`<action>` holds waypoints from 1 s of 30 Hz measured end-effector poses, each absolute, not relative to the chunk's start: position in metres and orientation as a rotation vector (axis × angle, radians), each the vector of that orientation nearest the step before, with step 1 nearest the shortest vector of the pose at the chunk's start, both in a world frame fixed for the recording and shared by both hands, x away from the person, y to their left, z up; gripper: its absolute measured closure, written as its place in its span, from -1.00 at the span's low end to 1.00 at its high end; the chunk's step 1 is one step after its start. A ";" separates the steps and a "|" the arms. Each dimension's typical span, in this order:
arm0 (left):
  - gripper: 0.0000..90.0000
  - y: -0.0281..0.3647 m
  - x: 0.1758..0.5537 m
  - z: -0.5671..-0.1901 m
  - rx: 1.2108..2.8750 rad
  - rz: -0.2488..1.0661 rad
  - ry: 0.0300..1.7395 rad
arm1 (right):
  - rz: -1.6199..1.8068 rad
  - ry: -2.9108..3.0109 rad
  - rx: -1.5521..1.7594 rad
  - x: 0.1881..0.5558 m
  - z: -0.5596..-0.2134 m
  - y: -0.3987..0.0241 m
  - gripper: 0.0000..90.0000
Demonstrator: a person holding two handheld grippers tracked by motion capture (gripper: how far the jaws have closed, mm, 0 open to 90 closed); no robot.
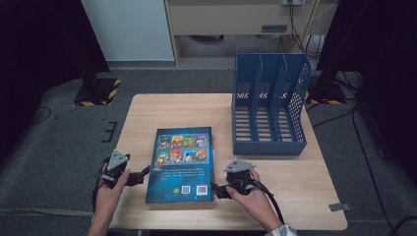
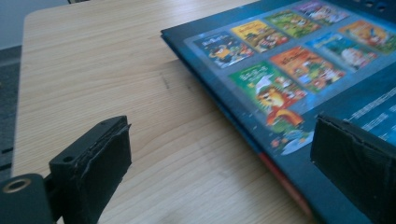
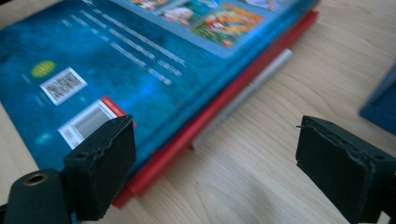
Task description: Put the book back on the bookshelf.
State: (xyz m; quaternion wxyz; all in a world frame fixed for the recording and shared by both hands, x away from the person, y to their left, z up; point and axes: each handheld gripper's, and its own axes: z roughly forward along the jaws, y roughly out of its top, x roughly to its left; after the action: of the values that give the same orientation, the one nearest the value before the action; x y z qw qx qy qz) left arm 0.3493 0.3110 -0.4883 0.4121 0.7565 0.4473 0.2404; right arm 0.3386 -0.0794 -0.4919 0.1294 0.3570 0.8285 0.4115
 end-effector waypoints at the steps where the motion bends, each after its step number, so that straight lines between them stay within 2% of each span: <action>1: -0.90 0.309 0.351 -0.488 1.912 0.596 1.128 | 1.193 2.418 1.027 0.340 -0.491 -0.076 -0.73; 5: -0.90 0.303 0.362 -0.489 1.961 0.539 1.142 | 1.179 2.444 1.032 0.349 -0.489 -0.063 -0.71; 16: -0.91 0.288 0.396 -0.494 2.057 0.466 1.129 | 1.179 2.484 1.036 0.379 -0.487 -0.028 -0.78; 22: -0.91 0.280 0.403 -0.499 2.062 0.457 1.143 | 1.116 2.483 1.032 0.380 -0.495 -0.020 -0.87; 30: -0.91 0.279 0.394 -0.498 2.054 0.477 1.159 | 1.129 2.479 1.059 0.380 -0.492 -0.025 -0.88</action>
State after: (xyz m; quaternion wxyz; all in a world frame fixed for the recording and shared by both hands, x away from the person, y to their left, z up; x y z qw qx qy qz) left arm 0.3937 0.2793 -0.4983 0.3593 0.7966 0.4495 0.1851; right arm 0.3803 -0.0251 -0.4921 0.1093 0.3602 0.8432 0.3839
